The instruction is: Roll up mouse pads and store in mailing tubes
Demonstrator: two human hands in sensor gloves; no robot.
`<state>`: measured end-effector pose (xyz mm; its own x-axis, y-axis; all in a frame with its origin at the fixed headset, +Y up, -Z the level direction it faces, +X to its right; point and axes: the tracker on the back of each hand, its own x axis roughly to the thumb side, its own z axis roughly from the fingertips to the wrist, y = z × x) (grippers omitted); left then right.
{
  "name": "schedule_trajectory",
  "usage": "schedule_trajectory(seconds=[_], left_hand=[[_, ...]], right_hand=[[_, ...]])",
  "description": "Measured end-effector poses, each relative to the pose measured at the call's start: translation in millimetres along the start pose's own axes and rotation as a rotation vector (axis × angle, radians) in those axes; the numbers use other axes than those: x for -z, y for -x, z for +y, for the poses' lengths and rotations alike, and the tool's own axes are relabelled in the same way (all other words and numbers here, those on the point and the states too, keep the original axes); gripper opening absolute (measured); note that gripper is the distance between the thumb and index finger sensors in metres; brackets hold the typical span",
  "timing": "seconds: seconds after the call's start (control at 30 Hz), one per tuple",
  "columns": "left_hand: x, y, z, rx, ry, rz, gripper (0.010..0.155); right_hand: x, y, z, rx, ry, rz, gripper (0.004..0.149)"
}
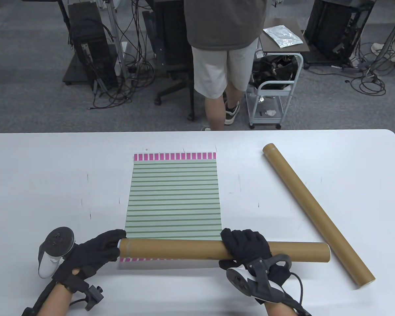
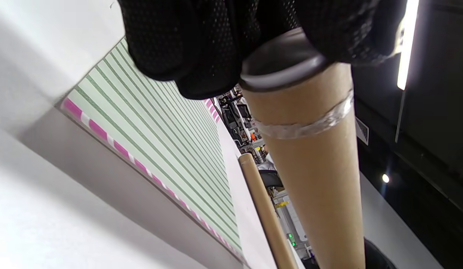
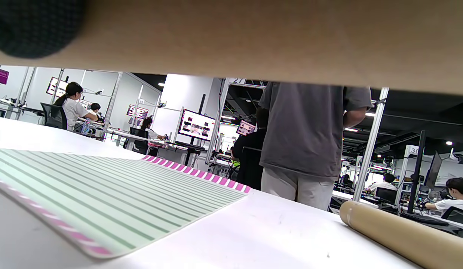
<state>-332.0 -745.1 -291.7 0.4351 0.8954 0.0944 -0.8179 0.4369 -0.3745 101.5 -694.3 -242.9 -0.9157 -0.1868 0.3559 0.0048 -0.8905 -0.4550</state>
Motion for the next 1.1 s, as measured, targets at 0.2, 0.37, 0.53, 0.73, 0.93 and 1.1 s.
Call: schedule_trajectory(seconds=[0.2, 0.37, 0.53, 0.73, 0.93, 1.1], left_hand=[[-1.9, -4.8, -6.3, -0.055, -0.085, -0.018, 0.061], [0.2, -22.4, -40.8, 0.022, 0.047, -0.032, 0.091], [4.3, -21.0, -46.5, 0.162, 0.035, -0.038, 0.1], [2.5, -13.8, -30.3, 0.263, -0.077, -0.012, 0.097], [-1.6, -11.1, -18.8, 0.766, -0.181, 0.038, 0.094], [-0.4, -11.0, -23.9, 1.162, -0.168, 0.074, 0.094]], right_hand=[[0.7, 0.4, 1.2, 0.019, -0.001, 0.032, 0.076], [2.0, -1.6, 1.2, -0.021, 0.015, 0.068, 0.076], [0.4, 3.3, 1.2, -0.049, 0.012, 0.061, 0.075], [5.5, 13.3, 8.1, -0.03, -0.039, 0.147, 0.076], [2.4, 50.6, 25.3, -0.016, -0.178, 0.475, 0.078], [-1.1, 82.5, 47.3, -0.031, -0.319, 0.728, 0.078]])
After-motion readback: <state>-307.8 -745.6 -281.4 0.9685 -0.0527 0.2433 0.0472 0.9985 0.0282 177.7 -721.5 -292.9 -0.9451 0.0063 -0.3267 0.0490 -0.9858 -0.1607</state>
